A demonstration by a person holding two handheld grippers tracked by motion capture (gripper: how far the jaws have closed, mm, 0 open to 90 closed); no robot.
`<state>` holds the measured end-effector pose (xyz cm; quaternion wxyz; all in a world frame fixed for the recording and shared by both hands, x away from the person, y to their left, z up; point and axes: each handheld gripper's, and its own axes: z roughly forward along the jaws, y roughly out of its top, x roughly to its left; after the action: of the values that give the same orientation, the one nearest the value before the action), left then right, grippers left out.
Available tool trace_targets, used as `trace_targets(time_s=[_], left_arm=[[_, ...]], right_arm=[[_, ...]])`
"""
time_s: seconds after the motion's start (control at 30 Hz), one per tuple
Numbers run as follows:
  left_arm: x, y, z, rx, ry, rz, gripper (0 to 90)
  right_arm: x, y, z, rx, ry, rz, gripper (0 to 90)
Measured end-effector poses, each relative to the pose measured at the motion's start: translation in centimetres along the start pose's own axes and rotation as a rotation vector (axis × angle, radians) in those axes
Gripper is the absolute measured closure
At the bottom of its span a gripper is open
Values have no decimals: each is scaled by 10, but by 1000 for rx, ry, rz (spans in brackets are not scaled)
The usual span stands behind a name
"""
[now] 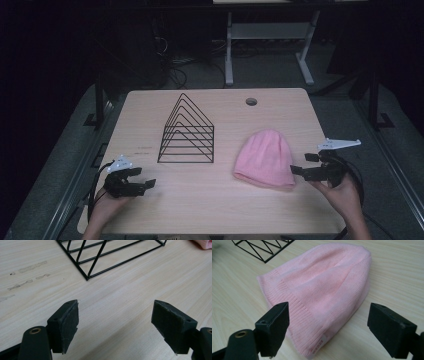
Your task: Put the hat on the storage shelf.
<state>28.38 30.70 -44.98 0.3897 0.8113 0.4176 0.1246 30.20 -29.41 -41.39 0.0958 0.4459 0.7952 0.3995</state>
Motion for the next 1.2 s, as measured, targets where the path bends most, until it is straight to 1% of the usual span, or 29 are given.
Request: trace_targets(time_s=[0.07, 0.13, 0.2, 0.27, 0.33, 0.43, 0.5, 0.53, 0.57, 0.6, 0.63, 0.7, 0.8, 0.87, 0.9, 0.93, 1.03, 1.1, 1.13, 1.2], left_arm=[[0, 0, 0, -11, 1, -4, 218], [1, 1, 1, -10, 3, -8, 218], [2, 1, 1, -5, 4, -10, 218], [2, 1, 2, -8, 3, -17, 218], [3, 1, 2, -10, 1, -19, 218], [4, 1, 2, -10, 2, -15, 218], [5, 1, 2, -12, 2, -20, 218], [5, 1, 1, -12, 3, -17, 218], [6, 1, 1, -12, 4, -17, 218], [6, 1, 0, -8, 4, -13, 218], [6, 2, 0, -16, 6, -19, 218], [7, 2, 0, -21, 3, -22, 218], [7, 2, 0, -18, 4, -23, 218], [7, 2, 1, -19, 5, -25, 218], [7, 2, 1, -18, 6, -25, 218], [7, 2, 1, -19, 7, -24, 218], [8, 2, 0, -23, 9, -28, 218], [8, 2, 0, -22, 8, -31, 218], [9, 2, 0, -12, 9, -22, 218], [8, 1, 0, -17, 10, -28, 218]], right_arm=[[-4, 6, 3, 9, 3, 2, 173], [-7, 11, 6, 13, 10, 7, 177], [-11, 17, 9, 25, 6, 6, 177], [-16, 25, 14, 35, 15, 15, 179], [-17, 28, 16, 43, 15, 16, 179], [-21, 37, 22, 53, 21, 22, 179], [-24, 43, 27, 70, 22, 18, 179], [-28, 50, 32, 76, 23, 16, 185], [-28, 50, 32, 76, 23, 16, 185], [-31, 57, 38, 90, 26, 20, 191], [-31, 57, 38, 90, 26, 20, 191], [-35, 63, 43, 93, 30, 22, 196], [-41, 71, 51, 122, 35, 32, 195], [-45, 74, 55, 123, 43, 44, 197], [-47, 75, 58, 113, 50, 50, 200], [-49, 79, 62, 126, 49, 50, 203], [-52, 81, 66, 127, 49, 51, 208], [-56, 85, 71, 132, 53, 64, 210], [-58, 86, 74, 144, 53, 65, 214], [-63, 89, 80, 149, 65, 75, 219]])
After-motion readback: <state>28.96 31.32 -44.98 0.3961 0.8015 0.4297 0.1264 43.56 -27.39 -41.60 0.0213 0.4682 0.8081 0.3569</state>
